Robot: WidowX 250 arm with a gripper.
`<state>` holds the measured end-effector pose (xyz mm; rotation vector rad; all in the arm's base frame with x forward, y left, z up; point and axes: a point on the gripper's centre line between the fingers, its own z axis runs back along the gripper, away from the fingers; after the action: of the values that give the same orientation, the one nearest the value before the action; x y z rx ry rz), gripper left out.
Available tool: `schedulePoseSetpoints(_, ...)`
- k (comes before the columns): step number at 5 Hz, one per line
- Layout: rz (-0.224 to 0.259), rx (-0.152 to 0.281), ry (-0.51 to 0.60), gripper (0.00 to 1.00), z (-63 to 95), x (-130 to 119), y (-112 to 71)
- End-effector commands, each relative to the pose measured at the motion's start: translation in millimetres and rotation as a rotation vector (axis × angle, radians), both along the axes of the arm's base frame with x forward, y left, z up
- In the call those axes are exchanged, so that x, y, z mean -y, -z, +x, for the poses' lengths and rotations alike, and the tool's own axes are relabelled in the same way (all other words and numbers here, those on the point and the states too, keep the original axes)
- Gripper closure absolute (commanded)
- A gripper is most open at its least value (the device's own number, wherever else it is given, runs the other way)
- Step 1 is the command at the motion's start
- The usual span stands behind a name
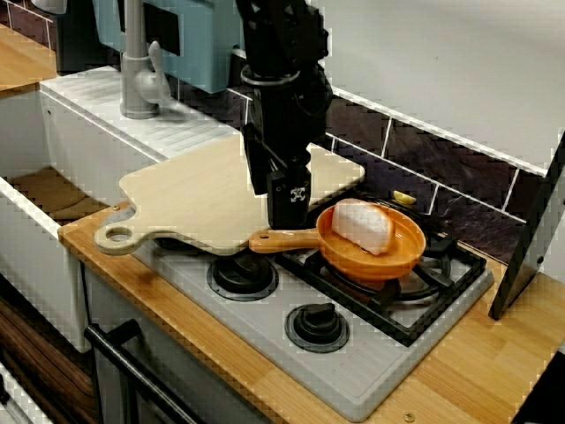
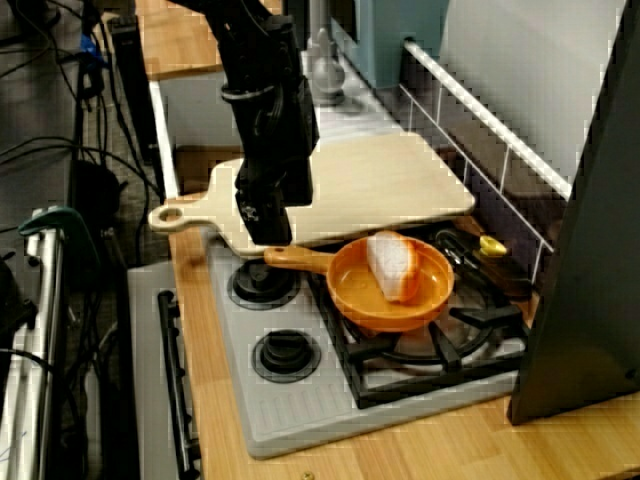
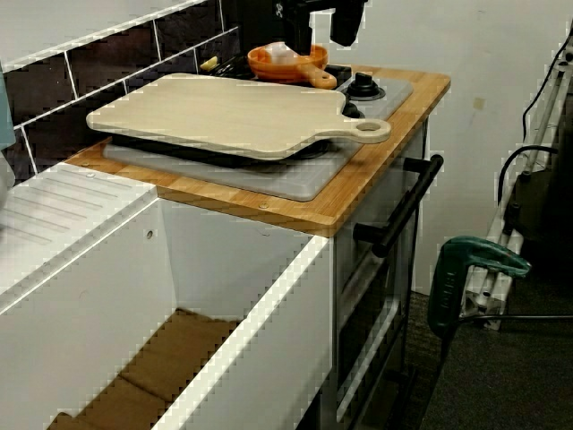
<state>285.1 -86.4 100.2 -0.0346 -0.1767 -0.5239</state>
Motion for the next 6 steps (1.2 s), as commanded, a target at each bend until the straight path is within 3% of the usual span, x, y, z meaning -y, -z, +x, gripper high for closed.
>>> schedulePoseSetpoints(1,-0.004,0.072,-0.032,0.00,-0.6,-1,-0.3)
schedulePoseSetpoints(4,0.001,0.068,-0.018,0.00,3.1,4,9.1)
schedulePoseSetpoints(6,0.009,0.090,0.002,0.00,2.0,14,9.8)
